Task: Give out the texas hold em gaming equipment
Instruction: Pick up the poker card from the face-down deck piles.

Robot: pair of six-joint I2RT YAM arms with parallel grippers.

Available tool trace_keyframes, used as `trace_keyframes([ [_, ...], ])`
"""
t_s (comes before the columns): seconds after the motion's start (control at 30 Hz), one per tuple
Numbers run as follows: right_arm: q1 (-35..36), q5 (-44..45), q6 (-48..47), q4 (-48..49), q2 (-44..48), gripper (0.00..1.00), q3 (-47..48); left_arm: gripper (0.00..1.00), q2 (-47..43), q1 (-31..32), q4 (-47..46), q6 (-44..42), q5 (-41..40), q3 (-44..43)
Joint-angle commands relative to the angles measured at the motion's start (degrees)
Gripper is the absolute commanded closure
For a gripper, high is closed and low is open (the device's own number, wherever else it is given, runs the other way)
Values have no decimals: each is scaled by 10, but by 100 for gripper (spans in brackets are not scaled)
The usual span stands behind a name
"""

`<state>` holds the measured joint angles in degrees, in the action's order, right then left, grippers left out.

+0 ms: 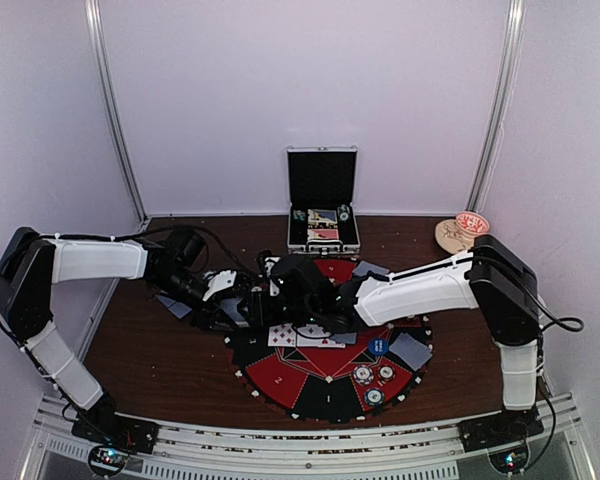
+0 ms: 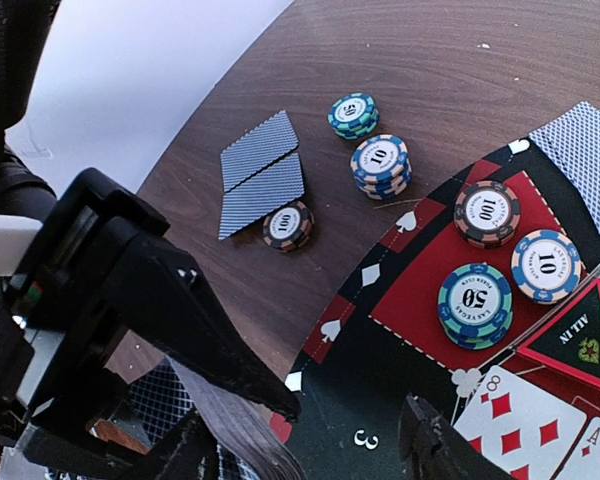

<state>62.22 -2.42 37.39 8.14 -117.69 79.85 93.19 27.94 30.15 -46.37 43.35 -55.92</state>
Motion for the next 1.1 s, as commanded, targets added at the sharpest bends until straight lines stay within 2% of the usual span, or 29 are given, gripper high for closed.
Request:
trace_keyframes([
  [0.0,-5,42,-12,-17,-11,41,23,54,-18,4,3,-10,17,2],
  [0.13,-6,63,-19,-14,-8,50,21,54,-18,4,6,-13,18,1],
  [0.37,-6,77,-35,-5,8,75,0,54,-12,4,6,-13,16,-1],
  [0.5,-6,82,-42,8,26,79,-19,54,-11,4,6,-13,16,-2],
  [0.6,-6,67,-46,27,37,88,-33,54,-10,4,6,-12,15,-2],
  [0.83,-5,36,-48,46,53,93,-46,54,-7,4,7,-11,13,-4],
  [0.93,-5,35,-48,57,73,100,-65,54,-6,4,6,-11,12,-4],
  [1.07,-6,27,-45,83,105,100,-97,54,-5,4,6,-11,11,-5],
])
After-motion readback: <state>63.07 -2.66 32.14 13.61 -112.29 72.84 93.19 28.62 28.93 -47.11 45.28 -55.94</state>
